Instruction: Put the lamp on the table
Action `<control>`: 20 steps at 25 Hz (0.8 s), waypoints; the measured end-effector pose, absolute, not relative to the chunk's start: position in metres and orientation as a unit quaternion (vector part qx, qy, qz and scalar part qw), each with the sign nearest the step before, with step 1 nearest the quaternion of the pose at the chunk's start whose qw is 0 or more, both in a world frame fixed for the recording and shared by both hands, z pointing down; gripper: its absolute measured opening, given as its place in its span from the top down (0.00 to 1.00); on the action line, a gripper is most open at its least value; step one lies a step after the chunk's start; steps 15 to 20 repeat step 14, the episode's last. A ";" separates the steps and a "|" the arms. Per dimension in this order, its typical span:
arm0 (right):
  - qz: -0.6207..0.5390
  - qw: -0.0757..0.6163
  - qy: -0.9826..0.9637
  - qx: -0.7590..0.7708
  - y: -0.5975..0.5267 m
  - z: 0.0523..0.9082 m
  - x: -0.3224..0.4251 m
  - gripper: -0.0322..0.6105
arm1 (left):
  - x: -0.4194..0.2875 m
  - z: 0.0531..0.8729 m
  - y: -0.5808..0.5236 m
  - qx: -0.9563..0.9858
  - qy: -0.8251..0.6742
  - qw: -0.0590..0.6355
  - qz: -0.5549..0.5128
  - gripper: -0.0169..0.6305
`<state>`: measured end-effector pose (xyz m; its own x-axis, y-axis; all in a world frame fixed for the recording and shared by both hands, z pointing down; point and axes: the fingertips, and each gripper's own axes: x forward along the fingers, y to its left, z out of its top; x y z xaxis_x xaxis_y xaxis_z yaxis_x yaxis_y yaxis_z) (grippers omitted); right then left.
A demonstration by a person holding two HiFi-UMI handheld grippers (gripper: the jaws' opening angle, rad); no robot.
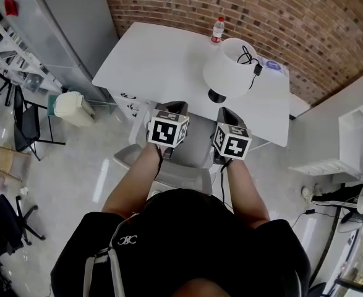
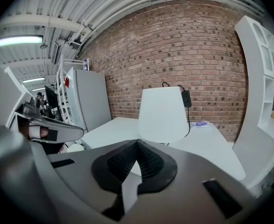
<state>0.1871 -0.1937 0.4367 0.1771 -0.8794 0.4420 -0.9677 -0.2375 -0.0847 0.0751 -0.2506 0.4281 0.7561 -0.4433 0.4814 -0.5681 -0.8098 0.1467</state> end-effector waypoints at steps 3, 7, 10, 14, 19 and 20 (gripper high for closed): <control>0.206 0.106 -0.611 0.757 -0.195 0.435 0.182 0.95 | 0.072 0.429 -0.249 0.925 -0.274 0.140 0.221 0.97; 0.206 0.108 -0.612 0.756 -0.194 0.436 0.178 0.95 | 0.065 0.431 -0.248 0.923 -0.284 0.143 0.217 0.97; 0.208 0.111 -0.612 0.755 -0.194 0.438 0.177 0.95 | 0.063 0.432 -0.247 0.922 -0.284 0.155 0.214 0.97; 0.206 0.114 -0.614 0.754 -0.192 0.438 0.175 0.95 | 0.061 0.430 -0.244 0.919 -0.281 0.186 0.203 0.97; 0.206 0.114 -0.614 0.754 -0.192 0.438 0.175 0.95 | 0.061 0.430 -0.244 0.919 -0.281 0.186 0.203 0.97; 0.206 0.114 -0.614 0.754 -0.192 0.438 0.175 0.95 | 0.061 0.430 -0.244 0.919 -0.281 0.186 0.203 0.97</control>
